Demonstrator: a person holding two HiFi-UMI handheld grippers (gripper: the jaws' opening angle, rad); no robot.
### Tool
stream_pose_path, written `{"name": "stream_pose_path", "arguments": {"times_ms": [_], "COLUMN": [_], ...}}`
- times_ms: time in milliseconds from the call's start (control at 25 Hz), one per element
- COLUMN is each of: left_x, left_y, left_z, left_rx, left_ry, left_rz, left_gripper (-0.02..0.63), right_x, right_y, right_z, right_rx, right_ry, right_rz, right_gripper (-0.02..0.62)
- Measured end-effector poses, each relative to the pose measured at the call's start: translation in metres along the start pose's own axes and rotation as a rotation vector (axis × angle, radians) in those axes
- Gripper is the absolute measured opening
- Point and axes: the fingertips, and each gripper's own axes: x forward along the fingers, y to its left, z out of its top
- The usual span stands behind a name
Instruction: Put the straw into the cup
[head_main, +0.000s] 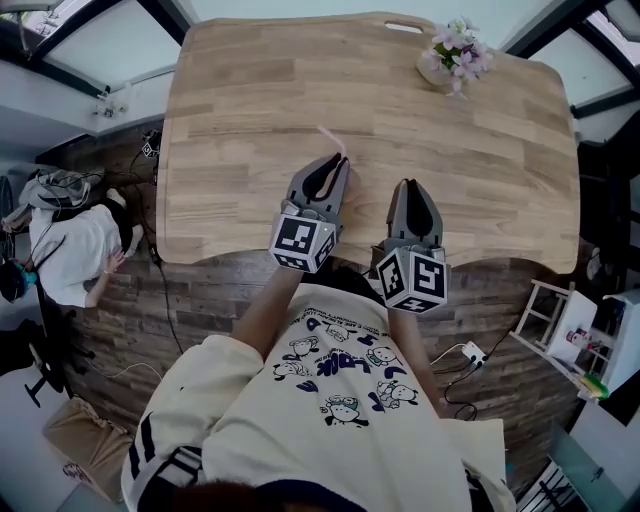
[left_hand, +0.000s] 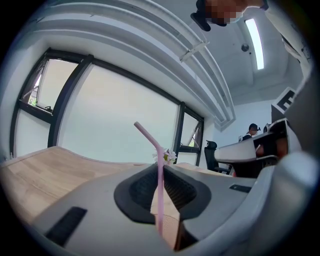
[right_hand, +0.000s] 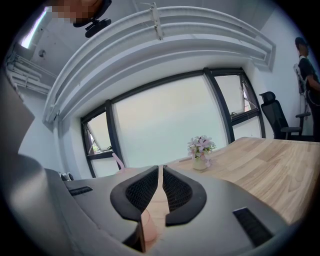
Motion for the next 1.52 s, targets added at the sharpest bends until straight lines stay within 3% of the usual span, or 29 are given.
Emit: {"name": "stream_pose_path", "arguments": {"times_ms": [360, 600, 1080, 1520], "left_x": [0.000, -0.005, -0.017, -0.027], "left_y": [0.001, 0.007, 0.010, -0.005], "left_z": [-0.007, -0.012, -0.005, 0.031], "left_rx": [-0.010, -0.035, -0.032, -0.008], "left_ry": [0.036, 0.063, 0.056, -0.012], "left_rz": [-0.001, 0.019, 0.052, 0.060], "left_gripper": [0.075, 0.129, 0.129, 0.051], "right_x": [0.001, 0.001, -0.002, -0.007], "right_y": [-0.001, -0.001, 0.005, 0.014], "right_z": [-0.001, -0.001, 0.000, 0.004], "right_rx": [0.005, 0.007, 0.011, -0.034], "right_ry": [0.001, 0.001, -0.007, -0.033], "right_rz": [-0.003, -0.001, 0.027, 0.061], "right_gripper": [0.006, 0.006, 0.006, 0.011]}}
